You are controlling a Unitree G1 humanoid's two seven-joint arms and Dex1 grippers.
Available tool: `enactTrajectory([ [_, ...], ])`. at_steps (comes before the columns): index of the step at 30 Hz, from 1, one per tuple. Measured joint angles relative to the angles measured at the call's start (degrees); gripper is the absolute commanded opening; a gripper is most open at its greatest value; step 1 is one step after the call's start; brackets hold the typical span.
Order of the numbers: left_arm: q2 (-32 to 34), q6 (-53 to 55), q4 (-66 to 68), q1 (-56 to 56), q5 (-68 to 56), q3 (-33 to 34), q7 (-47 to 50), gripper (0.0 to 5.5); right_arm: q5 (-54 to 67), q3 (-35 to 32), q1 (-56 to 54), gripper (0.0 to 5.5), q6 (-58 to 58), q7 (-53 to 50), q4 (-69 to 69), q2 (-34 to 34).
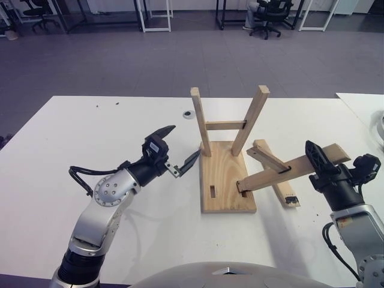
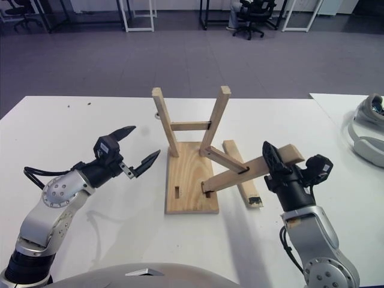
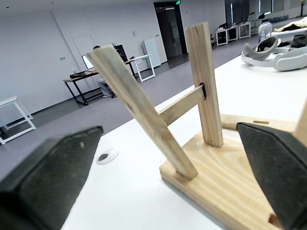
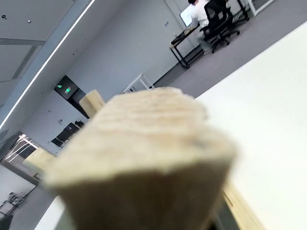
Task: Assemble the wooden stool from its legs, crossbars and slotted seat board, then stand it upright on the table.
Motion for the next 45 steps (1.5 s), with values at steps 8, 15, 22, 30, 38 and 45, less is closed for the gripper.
enactTrajectory([
  [8,-0.42,-0.68,1.3,0.48,1.18,0.02,0.28,5.14,1.11,-0.46,0.13,1.03,-1.72,-0.5,2.14,-3.46],
  [15,-0.47,-1.37,1.55,0.81,2.8,0.05,0.53,5.14,-3.43,-0.08,-1.6,1.03,-2.27,-0.6,2.11,-7.87],
  [22,-0.78,-1.56,1.95,0.92,5.0,-0.34,0.67,5.14,-20.38,12.83,-10.27,1.05,0.78,-2.85,-3.99,-14.58],
  [30,-1.52,-1.49,2.61,0.03,6.89,-1.46,0.68,5.14,-33.53,20.83,-6.75,1.08,-3.32,-1.49,-4.0,-14.3],
  [38,-1.65,-0.45,1.25,0.38,7.14,-1.52,0.66,5.14,-39.83,22.83,-3.79,1.08,-8.52,0.55,-3.99,-10.39],
  [45,-2.01,-0.53,2.4,-0.28,7.27,-1.23,0.78,5.14,-28.62,16.72,-13.89,2.39,-3.09,3.57,-3.91,-10.64],
])
